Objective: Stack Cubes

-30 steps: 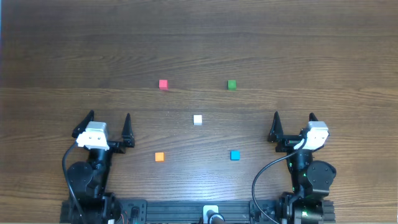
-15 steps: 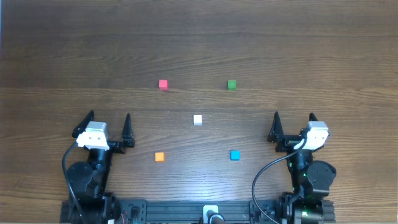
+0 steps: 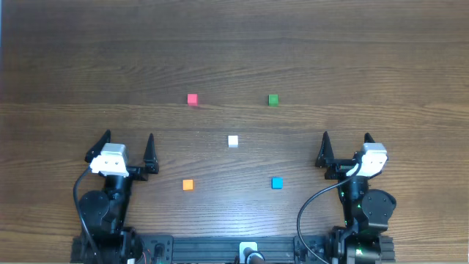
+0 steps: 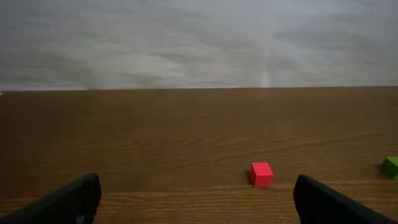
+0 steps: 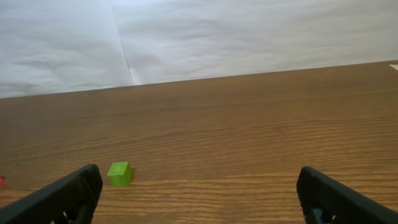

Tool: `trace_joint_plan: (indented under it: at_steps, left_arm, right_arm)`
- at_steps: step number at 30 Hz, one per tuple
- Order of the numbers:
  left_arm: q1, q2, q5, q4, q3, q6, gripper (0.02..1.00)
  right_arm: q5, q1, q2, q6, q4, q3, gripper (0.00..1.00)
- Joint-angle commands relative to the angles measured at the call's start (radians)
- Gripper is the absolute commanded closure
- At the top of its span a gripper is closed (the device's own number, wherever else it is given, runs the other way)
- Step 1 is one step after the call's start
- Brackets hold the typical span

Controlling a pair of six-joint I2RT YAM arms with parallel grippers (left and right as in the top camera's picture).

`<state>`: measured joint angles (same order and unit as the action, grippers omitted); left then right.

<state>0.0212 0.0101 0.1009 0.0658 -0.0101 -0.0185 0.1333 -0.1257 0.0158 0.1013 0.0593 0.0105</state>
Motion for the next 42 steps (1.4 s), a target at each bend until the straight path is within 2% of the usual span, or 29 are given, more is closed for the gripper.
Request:
trace_joint_plan:
  at_steps: [1, 8, 15, 18, 24, 29, 35, 42]
  left_arm:
    - [0.003, -0.003, -0.001, 0.003, 0.004, 0.014, 0.018]
    - [0.003, -0.003, 0.0, 0.003, 0.004, 0.01, 0.018]
    - [0.003, 0.0, 0.04, 0.014, -0.006, -0.223, 0.02]
    - [0.003, 0.004, 0.082, 0.106, -0.071, -0.254, 0.02]
    - [-0.014, 0.074, 0.082, 0.337, -0.308, -0.258, 0.023]
    - [-0.062, 0.328, 0.081, 0.408, -0.522, -0.251, 0.023]
    - [-0.139, 0.779, 0.079, 0.46, -0.793, -0.247, 0.023]
    - [-0.27, 1.315, -0.029, 0.494, -1.05, -0.258, 0.023]
  right_arm:
    - [0.015, 0.002, -0.011, -0.002, 0.002, -0.005, 0.007]
    - [0.016, 0.002, -0.011, -0.002, 0.002, -0.005, 0.007]
    - [0.016, 0.002, -0.011, -0.002, 0.002, -0.005, 0.009]
    - [0.016, 0.002, -0.011, -0.002, 0.002, -0.005, 0.009]
    - [0.016, 0.002, -0.011, -0.002, 0.002, -0.005, 0.007]
    - [0.016, 0.002, -0.011, -0.002, 0.002, -0.005, 0.007]
    - [0.016, 0.002, -0.011, -0.002, 0.002, -0.005, 0.009]
    - [0.016, 0.002, -0.011, -0.002, 0.002, -0.005, 0.009]
